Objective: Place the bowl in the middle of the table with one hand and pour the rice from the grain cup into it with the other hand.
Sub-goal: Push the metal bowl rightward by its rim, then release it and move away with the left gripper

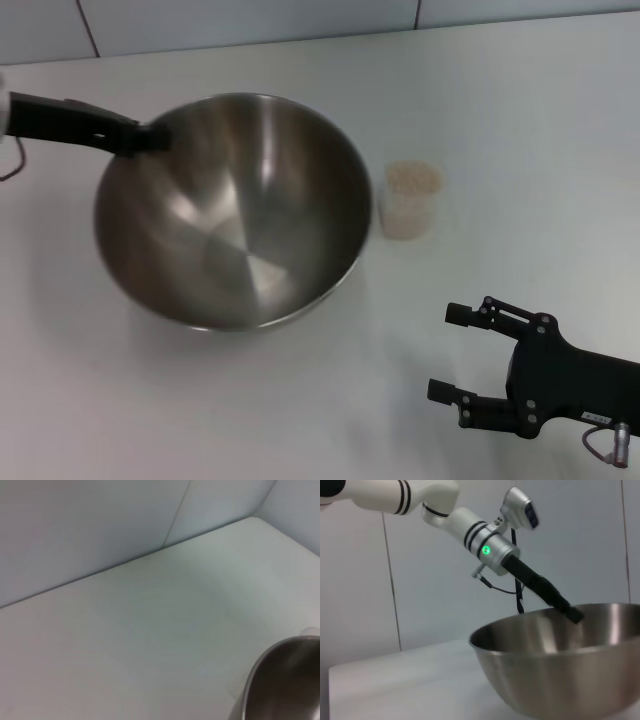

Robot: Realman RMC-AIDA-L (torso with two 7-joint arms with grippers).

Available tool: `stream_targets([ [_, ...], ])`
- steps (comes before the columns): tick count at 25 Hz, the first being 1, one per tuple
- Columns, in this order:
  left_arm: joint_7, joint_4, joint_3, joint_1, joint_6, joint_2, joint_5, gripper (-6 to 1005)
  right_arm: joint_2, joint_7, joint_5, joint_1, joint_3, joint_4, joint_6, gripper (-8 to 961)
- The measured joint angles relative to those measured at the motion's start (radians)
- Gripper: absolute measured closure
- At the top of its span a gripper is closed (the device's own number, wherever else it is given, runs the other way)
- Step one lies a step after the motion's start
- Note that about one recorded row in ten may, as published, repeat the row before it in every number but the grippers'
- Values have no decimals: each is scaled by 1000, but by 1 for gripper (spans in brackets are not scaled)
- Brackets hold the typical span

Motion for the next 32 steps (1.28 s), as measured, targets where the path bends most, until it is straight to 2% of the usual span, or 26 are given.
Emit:
stream_targets([
  [4,3,-39,6,-34,-77,-31,51,931,0,1,-1,0,1,0,0,124],
  [14,36,-45,24,-32,-138,-56,58,912,0,0,-3,-2,2,0,0,124],
  [18,64,-44,25,-20,-177,-74,59,904,0,-1,-3,-4,5,0,0,125],
  [23,82,-41,25,-17,-181,-77,60,894,0,-2,0,-7,9,0,0,125],
  [26,107,12,25,5,-156,-85,55,888,0,-2,3,-10,43,8,3,125],
  [30,132,104,25,44,-87,-93,45,880,0,-2,3,-10,137,32,47,125],
  [32,192,186,26,100,18,-94,-14,801,2,-3,4,-7,239,59,105,125],
])
